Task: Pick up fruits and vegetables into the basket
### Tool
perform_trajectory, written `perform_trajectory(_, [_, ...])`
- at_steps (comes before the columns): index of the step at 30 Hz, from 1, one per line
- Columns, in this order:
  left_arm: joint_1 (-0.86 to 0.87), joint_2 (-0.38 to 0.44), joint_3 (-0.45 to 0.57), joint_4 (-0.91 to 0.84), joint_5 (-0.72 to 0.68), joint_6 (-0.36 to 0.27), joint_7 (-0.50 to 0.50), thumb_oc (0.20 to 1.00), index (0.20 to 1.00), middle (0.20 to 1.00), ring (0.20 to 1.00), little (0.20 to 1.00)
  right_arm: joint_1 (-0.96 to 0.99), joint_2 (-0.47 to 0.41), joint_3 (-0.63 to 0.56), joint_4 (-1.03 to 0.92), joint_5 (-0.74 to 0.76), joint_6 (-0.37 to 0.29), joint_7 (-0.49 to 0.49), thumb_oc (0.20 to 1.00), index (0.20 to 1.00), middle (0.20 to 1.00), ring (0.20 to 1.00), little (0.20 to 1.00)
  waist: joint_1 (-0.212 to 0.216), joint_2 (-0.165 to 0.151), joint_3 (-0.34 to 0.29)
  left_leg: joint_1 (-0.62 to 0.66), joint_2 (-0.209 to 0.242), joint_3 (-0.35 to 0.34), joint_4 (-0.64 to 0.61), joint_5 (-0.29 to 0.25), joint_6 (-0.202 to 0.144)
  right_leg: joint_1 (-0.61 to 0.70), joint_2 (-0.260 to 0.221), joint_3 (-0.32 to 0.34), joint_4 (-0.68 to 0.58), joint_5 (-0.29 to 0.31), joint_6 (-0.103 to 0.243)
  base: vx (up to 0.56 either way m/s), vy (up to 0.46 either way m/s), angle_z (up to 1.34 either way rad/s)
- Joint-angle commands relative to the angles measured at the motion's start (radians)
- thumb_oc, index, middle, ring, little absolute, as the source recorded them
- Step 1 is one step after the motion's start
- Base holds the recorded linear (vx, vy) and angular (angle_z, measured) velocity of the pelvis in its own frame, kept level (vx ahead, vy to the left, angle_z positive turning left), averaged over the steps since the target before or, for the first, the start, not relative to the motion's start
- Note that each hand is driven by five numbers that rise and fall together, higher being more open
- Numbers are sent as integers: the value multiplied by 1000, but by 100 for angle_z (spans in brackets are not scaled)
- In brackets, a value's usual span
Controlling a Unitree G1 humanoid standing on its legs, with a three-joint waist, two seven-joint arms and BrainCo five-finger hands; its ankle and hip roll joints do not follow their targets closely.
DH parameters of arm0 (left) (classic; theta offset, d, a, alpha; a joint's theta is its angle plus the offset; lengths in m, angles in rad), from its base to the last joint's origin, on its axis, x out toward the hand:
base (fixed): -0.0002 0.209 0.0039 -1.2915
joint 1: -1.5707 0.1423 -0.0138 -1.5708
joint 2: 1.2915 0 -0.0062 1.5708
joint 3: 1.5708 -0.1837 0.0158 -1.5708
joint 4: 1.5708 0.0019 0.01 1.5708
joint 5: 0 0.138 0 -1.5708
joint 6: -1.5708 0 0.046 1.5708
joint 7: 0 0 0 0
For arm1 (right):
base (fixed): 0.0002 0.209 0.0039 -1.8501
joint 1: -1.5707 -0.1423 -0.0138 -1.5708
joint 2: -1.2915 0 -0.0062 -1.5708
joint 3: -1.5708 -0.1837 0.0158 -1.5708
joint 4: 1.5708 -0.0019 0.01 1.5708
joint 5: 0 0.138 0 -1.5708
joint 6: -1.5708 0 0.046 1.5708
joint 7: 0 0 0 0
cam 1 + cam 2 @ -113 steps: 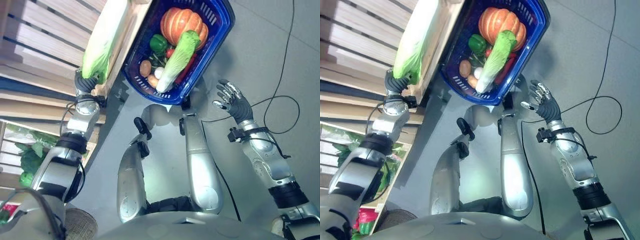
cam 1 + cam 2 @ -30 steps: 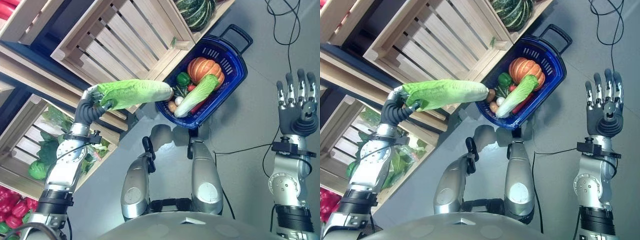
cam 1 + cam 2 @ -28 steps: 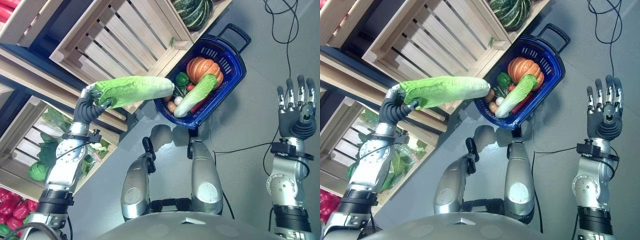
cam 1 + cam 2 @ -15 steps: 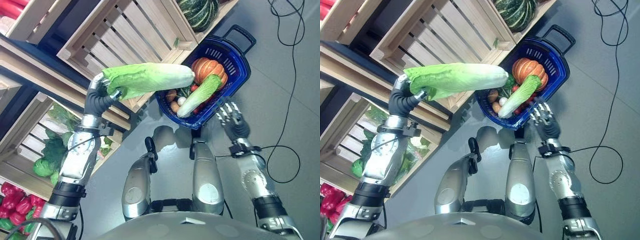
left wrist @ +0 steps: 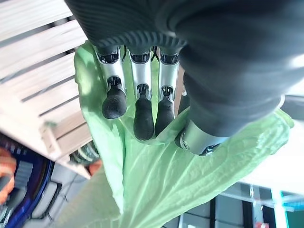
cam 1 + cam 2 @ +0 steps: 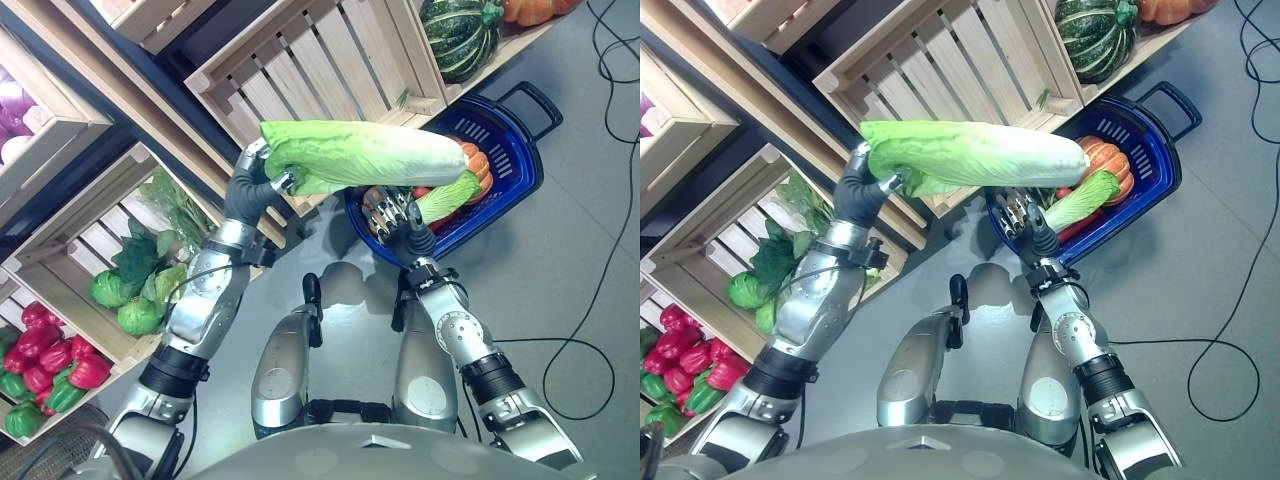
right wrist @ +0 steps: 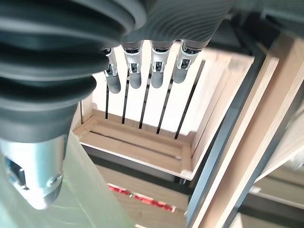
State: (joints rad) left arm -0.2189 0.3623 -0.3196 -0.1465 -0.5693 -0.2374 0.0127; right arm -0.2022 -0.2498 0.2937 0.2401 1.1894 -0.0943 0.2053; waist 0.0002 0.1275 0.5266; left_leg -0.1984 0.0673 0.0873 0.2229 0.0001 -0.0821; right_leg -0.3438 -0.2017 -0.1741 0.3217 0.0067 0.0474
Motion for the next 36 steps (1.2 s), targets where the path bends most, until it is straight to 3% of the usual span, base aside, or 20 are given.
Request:
perform_trajectory(1, [-23,-9,-25,-102,-80,-47,15,200,200,200,200,200,-30,90,37,-34,59,-59,-14,1000,1000,1000,1000,1000,17,-29,-55,-50,-56,-15,50,-59,58,109,-29,-18,-13,-79,45,12,-55,1])
perform_trajectory(5, [-31,-19,-58,-90,-102,-51,42,200,200,200,200,200,-61,115,69,-60,93,-101,-19,1000,1000,1000,1000,1000,25,-40,-50,-53,-51,-18,58,-63,61,111,-27,-22,-12,-78,44,11,-50,2])
perform_trajectory(11, [-36,-16,-98,-68,-7,-85,98,200,200,200,200,200,-101,131,102,-115,141,-171,-35,1000,1000,1000,1000,1000,35,-54,-48,-52,-45,-19,62,-66,64,118,-20,-28,-18,-76,41,14,-53,5])
perform_trajectory(17, [-36,-4,-102,-61,15,-56,130,200,200,200,200,200,-128,122,103,-174,159,-216,-35,1000,1000,1000,1000,1000,42,-65,-52,-51,-34,-19,59,-63,64,124,-13,-35,-25,-73,38,19,-42,5])
perform_trajectory(28, [-20,17,-84,-49,43,17,173,200,200,200,200,200,-141,52,94,-340,-61,-315,-112,1000,1000,1000,1000,1000,36,-75,-52,-56,-25,-12,68,-73,64,114,-5,-33,-16,-83,34,2,-6,0])
perform_trajectory(36, [-7,41,-62,-45,56,66,140,200,200,200,200,200,-172,-17,67,-449,-240,-313,-172,1000,1000,1000,1000,1000,29,-74,-52,-63,-25,-7,71,-75,62,105,-2,-28,-17,-84,32,-7,1,-1])
